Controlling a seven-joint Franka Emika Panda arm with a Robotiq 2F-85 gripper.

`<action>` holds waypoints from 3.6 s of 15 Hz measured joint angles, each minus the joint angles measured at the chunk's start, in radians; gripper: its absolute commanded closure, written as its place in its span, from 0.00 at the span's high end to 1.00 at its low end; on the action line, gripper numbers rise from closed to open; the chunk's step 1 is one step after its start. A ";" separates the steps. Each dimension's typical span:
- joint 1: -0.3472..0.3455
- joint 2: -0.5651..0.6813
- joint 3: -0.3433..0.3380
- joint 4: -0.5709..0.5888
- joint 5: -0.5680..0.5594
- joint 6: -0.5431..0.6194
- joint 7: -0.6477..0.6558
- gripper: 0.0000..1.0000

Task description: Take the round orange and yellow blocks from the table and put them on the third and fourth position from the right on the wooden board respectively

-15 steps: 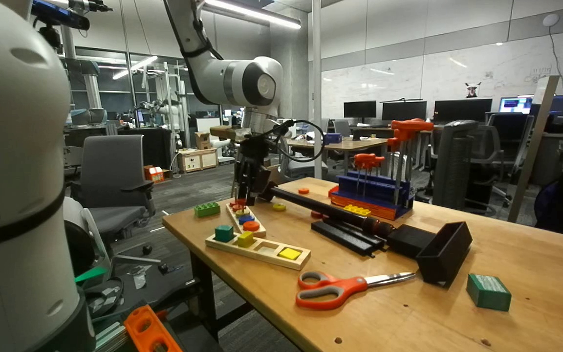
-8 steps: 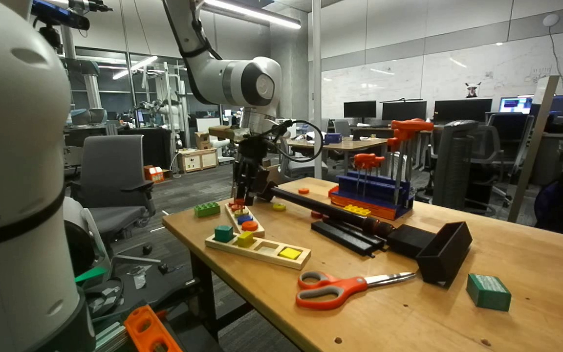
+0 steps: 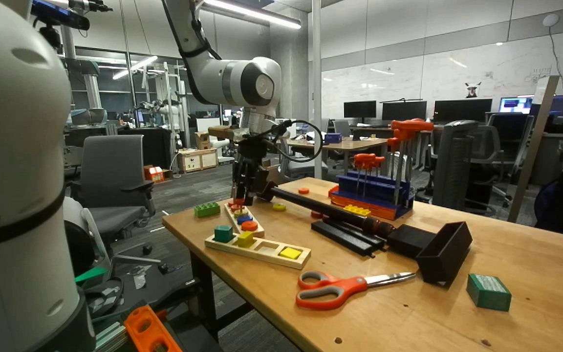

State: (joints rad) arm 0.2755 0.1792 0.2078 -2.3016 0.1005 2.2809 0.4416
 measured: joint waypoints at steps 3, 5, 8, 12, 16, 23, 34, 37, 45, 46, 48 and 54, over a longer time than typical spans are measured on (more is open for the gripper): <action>0.001 -0.001 0.000 -0.002 0.000 0.000 0.002 0.24; 0.001 -0.002 0.000 -0.003 0.000 -0.002 0.004 0.24; 0.002 -0.005 0.000 -0.006 0.000 -0.004 0.009 0.24; 0.004 -0.011 0.000 -0.014 0.000 -0.007 0.018 0.24; 0.005 -0.018 0.000 -0.026 0.000 -0.008 0.027 0.24; 0.006 -0.021 0.000 -0.056 0.000 -0.008 0.033 0.24; 0.007 -0.022 -0.001 -0.070 -0.019 0.003 0.033 1.00; 0.007 -0.023 -0.004 -0.049 -0.048 0.008 0.033 1.00; 0.001 -0.022 -0.014 -0.034 -0.142 0.124 0.020 1.00; 0.002 -0.019 -0.014 -0.045 -0.163 0.149 0.018 1.00; 0.007 -0.008 -0.013 -0.073 -0.208 0.204 0.017 1.00; 0.055 0.049 -0.034 -0.116 -0.415 0.343 0.075 1.00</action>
State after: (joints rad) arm 0.3307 0.2279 0.1741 -2.4181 -0.3143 2.6235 0.5170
